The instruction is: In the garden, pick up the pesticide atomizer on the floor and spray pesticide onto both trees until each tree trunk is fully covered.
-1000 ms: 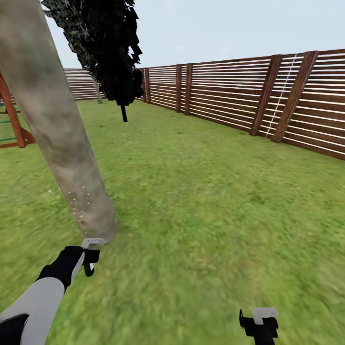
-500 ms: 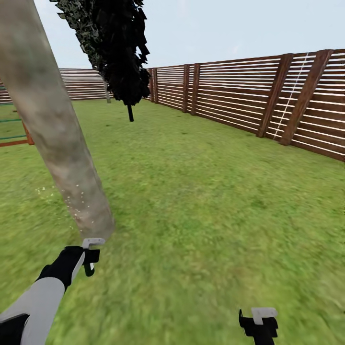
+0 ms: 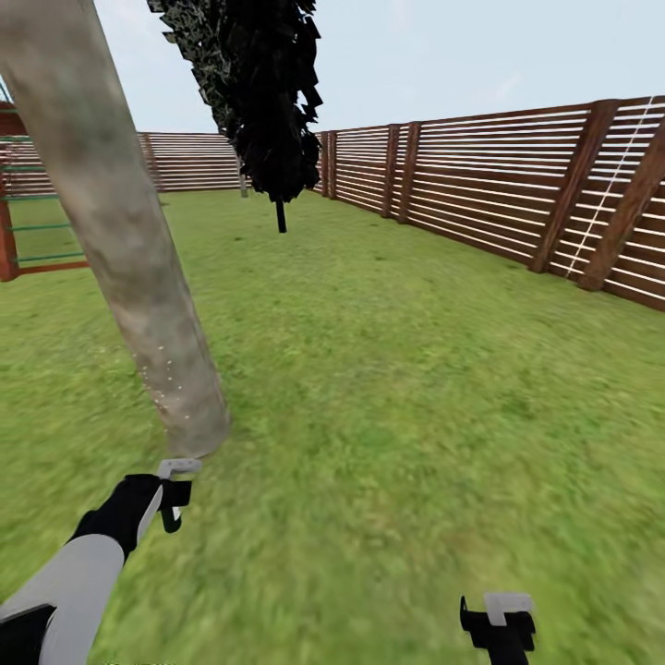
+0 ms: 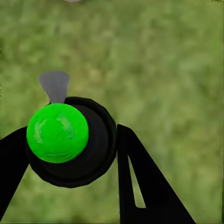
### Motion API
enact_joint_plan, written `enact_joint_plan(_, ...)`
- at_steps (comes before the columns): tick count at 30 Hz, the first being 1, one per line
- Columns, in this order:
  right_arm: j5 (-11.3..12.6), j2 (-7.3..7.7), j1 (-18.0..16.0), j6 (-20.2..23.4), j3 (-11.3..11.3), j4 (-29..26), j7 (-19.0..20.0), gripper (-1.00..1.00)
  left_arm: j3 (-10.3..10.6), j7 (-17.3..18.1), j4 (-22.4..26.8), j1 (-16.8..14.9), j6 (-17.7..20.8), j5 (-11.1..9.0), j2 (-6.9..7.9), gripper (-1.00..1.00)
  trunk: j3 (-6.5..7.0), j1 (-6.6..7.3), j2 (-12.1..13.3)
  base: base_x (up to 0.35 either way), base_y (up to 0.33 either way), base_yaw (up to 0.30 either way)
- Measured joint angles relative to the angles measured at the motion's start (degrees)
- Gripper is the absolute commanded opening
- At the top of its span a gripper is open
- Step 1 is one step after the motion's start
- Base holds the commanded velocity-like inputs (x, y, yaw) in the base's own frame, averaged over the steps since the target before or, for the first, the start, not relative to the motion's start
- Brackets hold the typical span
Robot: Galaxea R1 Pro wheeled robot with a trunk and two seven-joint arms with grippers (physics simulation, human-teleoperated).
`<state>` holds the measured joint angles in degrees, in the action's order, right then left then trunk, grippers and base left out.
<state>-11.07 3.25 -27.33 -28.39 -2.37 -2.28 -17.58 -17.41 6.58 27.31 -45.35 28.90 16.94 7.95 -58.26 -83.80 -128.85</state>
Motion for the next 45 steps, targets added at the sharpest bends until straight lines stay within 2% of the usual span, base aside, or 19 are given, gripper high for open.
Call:
enact_joint_plan(6, 0.0, 0.00, 0.0, 0.0, 0.0, 0.0, 0.0, 1.00, -0.1, -0.1, 0.0, 0.0, 0.0, 0.0, 0.02, -1.00, 0.00, 0.00, 0.0, 0.232, -0.193, 0.275)
enact_joint_plan(12, 0.0, 0.00, 0.0, 0.0, 0.0, 0.0, 0.0, 1.00, -0.3, -0.1, -0.5, 0.0, 0.0, 0.1, 0.72, -1.00, 0.00, 0.00, 0.0, 0.239, -0.185, 0.275)
enact_joint_plan(16, 0.0, 0.00, 0.0, 0.0, 0.0, 0.0, 0.0, 1.00, -0.2, -1.2, -0.6, 0.0, -0.1, 0.0, 0.52, -1.00, 0.00, 0.00, 0.0, 0.240, -0.185, 0.261)
enact_joint_plan(27, -0.1, 0.20, 0.0, 0.0, -0.1, 0.0, 0.0, 1.00, -0.2, -1.6, -0.7, 0.0, -0.2, 0.2, 0.68, -1.00, 0.00, 0.00, 0.0, 0.240, -0.184, 0.029)
enact_joint_plan(30, 0.0, 0.18, 0.0, 0.0, -0.1, -0.1, 0.0, 1.00, -0.2, -5.1, -1.0, 0.0, 0.0, -0.1, 0.68, -1.00, 0.00, 0.00, 0.0, 0.240, -0.184, 0.000)
enact_joint_plan(33, 0.0, 0.10, 0.0, 0.0, -0.1, -0.1, 0.0, 1.00, 0.1, -5.3, -1.2, 0.0, 1.6, -0.3, 0.50, -1.00, 0.00, 0.00, 0.0, 0.252, -0.174, 0.000)
enact_joint_plan(35, 0.0, 0.12, 0.0, 0.0, -0.1, 0.0, 0.1, 1.00, -0.1, -5.2, -1.3, 0.0, 4.6, -0.2, 0.82, -1.00, 0.00, 0.00, 0.0, 0.289, -0.101, 0.018)
enact_joint_plan(38, 0.0, 0.17, 0.3, 0.0, -0.1, 0.0, 0.1, 1.00, 0.3, -5.1, -3.2, 0.1, 5.7, -0.2, 0.78, -1.00, -0.06, 0.00, 0.0, 0.322, -0.020, 0.116)
enact_joint_plan(41, 0.0, 0.16, 0.6, 0.0, -0.1, 0.0, 0.1, 1.00, 0.2, -4.9, -4.9, 0.4, 8.9, -0.3, 1.08, -1.00, -0.24, 0.00, 0.0, 0.329, -0.002, 0.176)
enact_joint_plan(43, 0.0, 0.10, 0.7, 0.0, 0.0, 0.0, 0.1, 1.00, 0.3, -4.8, -5.8, 1.0, 9.2, -0.4, 1.07, -1.00, -0.36, 0.00, 0.0, 0.261, 0.000, 0.181)
enact_joint_plan(45, 0.0, 0.09, 0.7, 0.0, -0.1, 0.0, 0.1, 1.00, 0.0, -2.5, -7.9, 2.0, 8.3, -1.0, 0.92, -1.00, -0.45, 0.00, 0.0, 0.039, 0.000, 0.057)
